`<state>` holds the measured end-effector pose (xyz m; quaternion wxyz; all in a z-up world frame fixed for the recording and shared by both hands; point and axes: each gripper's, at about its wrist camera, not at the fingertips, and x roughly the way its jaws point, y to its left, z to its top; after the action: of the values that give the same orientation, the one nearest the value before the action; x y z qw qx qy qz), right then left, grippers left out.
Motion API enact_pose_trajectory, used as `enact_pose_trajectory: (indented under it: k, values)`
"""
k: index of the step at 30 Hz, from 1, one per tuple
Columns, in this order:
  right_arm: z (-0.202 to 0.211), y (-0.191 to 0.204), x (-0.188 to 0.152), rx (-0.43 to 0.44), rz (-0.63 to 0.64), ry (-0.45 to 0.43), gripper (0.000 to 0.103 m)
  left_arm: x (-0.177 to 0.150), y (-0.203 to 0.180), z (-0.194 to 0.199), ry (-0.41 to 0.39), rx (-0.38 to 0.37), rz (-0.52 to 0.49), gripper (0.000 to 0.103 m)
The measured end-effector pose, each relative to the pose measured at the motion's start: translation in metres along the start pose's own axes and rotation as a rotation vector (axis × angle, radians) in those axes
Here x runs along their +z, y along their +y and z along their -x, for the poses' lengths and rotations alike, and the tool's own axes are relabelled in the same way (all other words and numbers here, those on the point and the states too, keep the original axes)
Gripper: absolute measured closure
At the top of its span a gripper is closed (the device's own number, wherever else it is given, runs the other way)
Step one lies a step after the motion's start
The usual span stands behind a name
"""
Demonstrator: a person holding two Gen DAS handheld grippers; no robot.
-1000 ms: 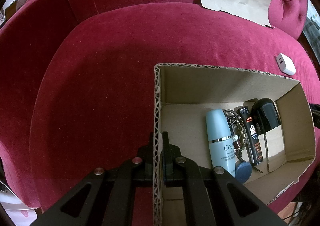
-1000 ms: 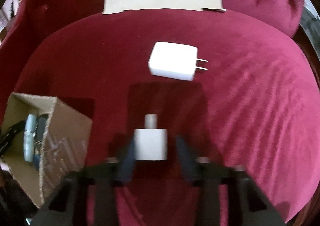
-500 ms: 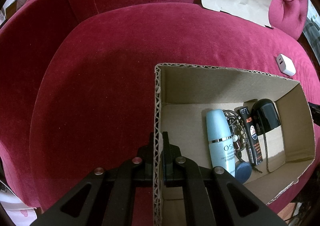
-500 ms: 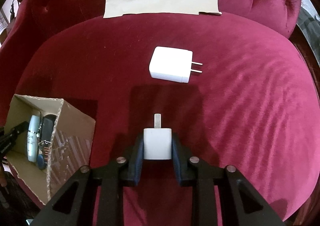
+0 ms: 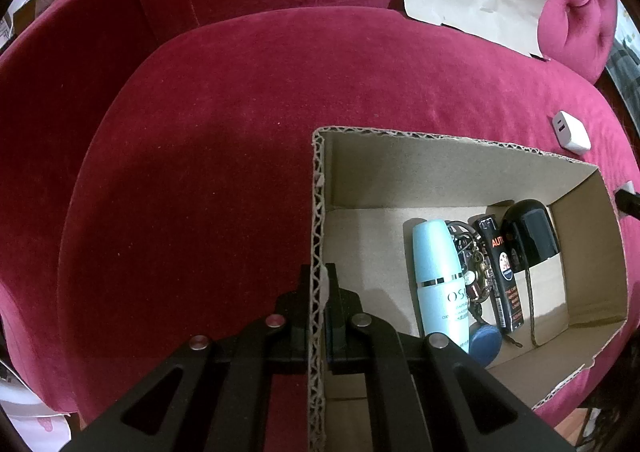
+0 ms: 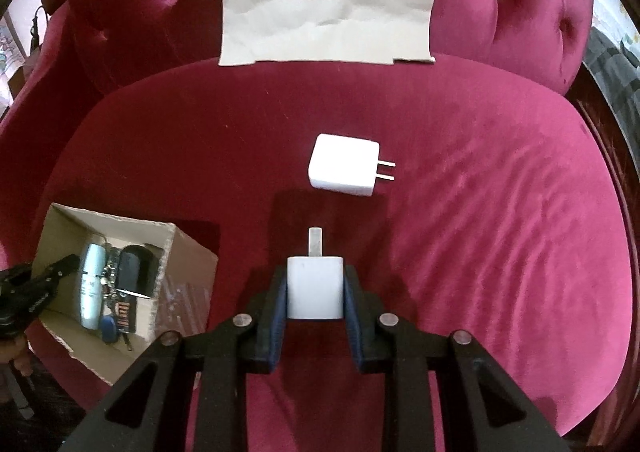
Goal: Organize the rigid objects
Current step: 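Lift the charger cube with the right gripper and carry it over the box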
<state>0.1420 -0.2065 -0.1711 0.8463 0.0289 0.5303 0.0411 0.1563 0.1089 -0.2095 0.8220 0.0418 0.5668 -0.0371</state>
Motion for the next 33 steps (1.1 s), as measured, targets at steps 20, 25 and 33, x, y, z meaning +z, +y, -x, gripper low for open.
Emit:
enact_pose_trajectory:
  k: [20, 25, 33]
  values:
    - [0.038, 0.037, 0.014, 0.031, 0.064, -0.053, 0.076, 0.001, 0.001, 0.001, -0.002, -0.002, 0.001, 0.099]
    - [0.042, 0.056, 0.015, 0.054, 0.104, -0.054, 0.076, 0.001, 0.001, 0.001, -0.002, -0.003, 0.003, 0.099]
    - [0.041, 0.085, 0.013, 0.093, 0.148, -0.044, 0.076, 0.001, 0.002, 0.001, -0.001, -0.004, 0.003, 0.099]
